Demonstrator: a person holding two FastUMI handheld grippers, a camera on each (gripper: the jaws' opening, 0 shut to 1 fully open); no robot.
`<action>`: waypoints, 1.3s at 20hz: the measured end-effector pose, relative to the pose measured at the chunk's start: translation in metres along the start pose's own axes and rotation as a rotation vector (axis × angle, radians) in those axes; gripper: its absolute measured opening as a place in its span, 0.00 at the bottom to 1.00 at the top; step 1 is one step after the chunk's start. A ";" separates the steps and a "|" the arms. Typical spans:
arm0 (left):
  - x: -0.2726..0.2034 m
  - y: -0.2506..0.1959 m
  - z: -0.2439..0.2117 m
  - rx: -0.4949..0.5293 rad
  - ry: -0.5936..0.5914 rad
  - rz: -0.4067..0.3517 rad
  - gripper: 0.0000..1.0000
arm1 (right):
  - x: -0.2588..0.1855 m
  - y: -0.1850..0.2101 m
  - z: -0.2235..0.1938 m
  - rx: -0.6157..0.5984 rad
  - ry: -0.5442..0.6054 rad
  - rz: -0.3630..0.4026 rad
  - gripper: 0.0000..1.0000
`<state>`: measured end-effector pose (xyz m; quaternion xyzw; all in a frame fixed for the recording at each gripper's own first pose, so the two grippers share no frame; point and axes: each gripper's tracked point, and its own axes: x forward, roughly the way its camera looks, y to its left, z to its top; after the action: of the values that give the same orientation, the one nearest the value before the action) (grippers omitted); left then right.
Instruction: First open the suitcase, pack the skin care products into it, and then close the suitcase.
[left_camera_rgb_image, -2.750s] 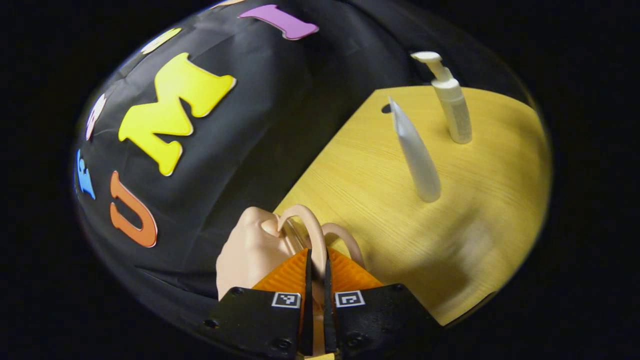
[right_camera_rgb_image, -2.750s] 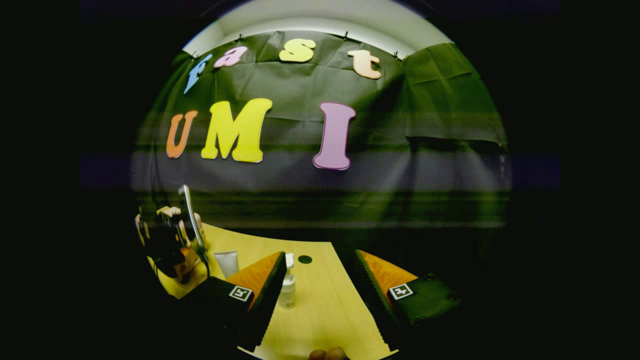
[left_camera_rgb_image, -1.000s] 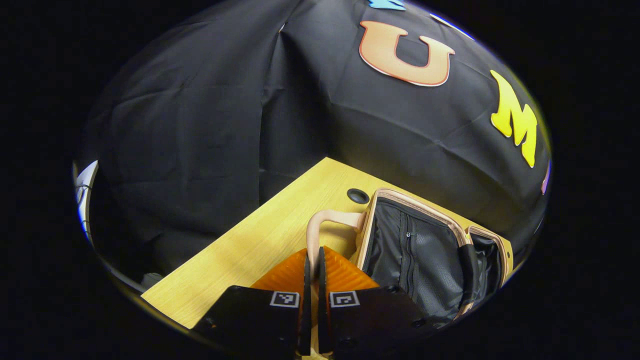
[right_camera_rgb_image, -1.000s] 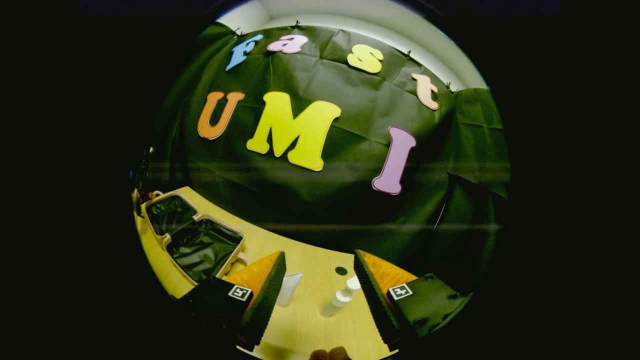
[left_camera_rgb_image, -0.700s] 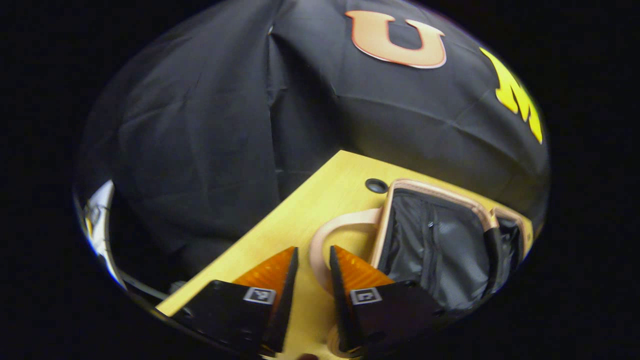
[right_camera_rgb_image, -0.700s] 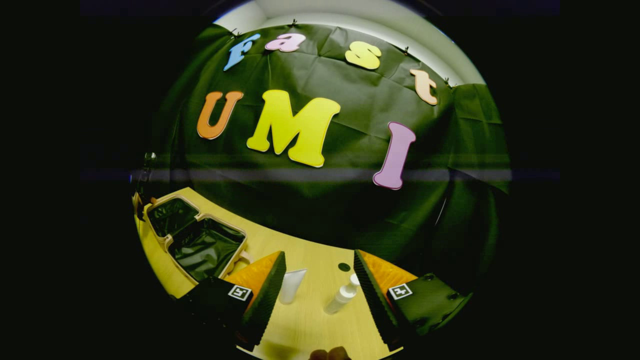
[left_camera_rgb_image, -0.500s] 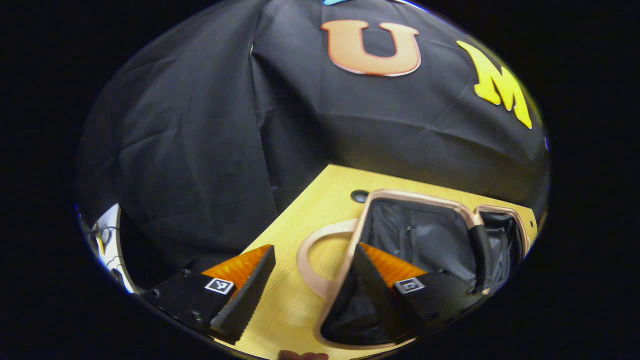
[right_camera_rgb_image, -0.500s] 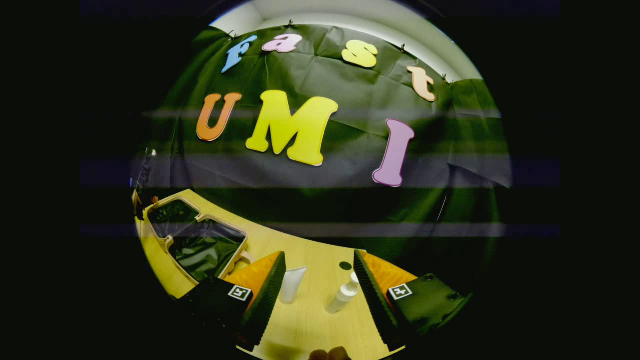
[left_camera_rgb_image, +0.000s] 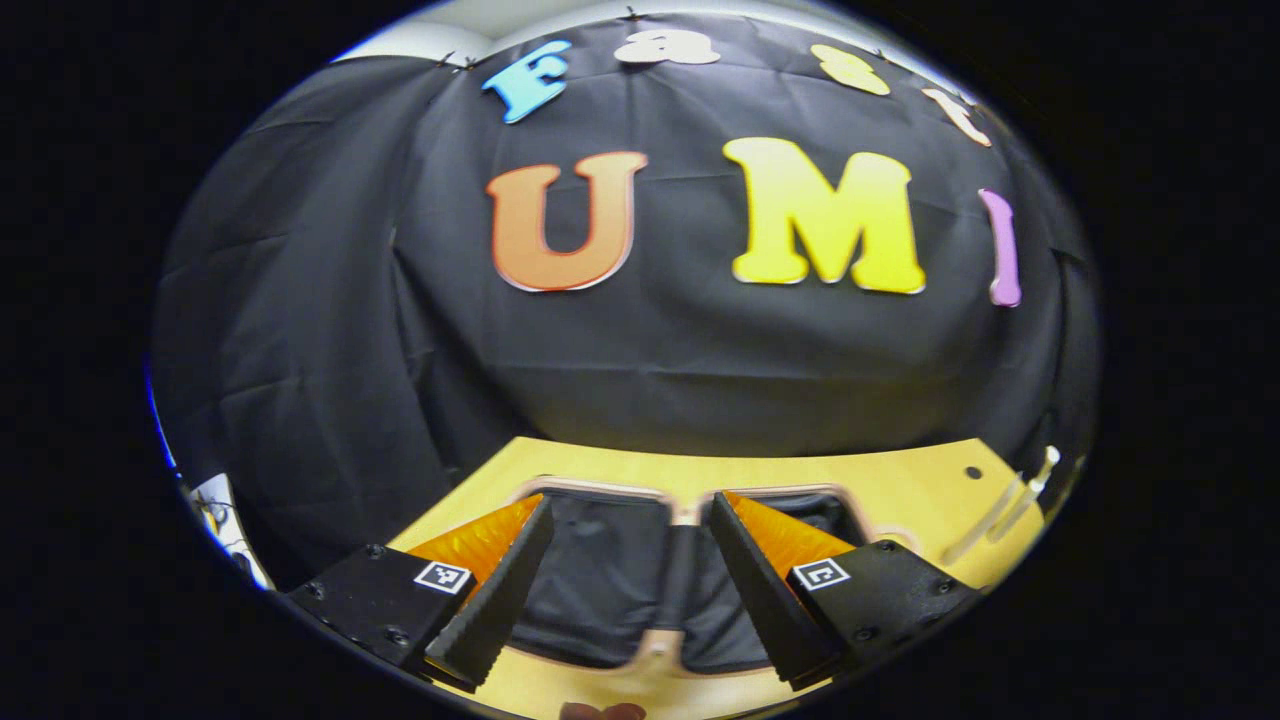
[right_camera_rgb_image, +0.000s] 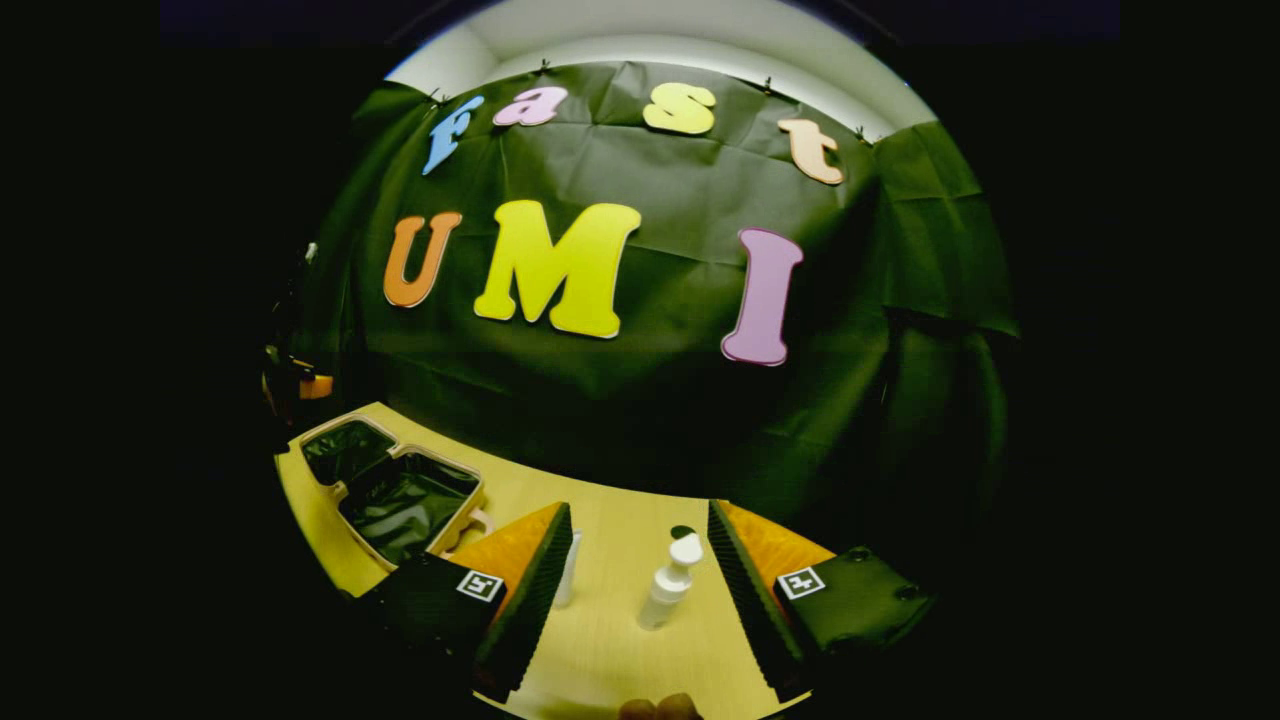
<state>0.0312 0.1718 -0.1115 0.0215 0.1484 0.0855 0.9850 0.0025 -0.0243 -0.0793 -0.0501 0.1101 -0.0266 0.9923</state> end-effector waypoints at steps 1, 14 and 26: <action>-0.010 -0.033 0.000 0.000 -0.005 -0.032 1.00 | -0.002 -0.011 -0.004 0.005 0.003 -0.009 0.81; -0.037 -0.346 -0.126 0.086 0.149 -0.555 0.99 | -0.016 -0.106 -0.080 -0.003 0.124 -0.045 0.81; 0.037 -0.402 -0.208 0.092 0.294 -0.608 0.99 | 0.007 -0.117 -0.122 0.020 0.231 -0.021 0.81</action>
<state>0.0697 -0.2141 -0.3478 0.0081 0.2922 -0.2167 0.9314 -0.0223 -0.1524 -0.1866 -0.0382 0.2228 -0.0439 0.9731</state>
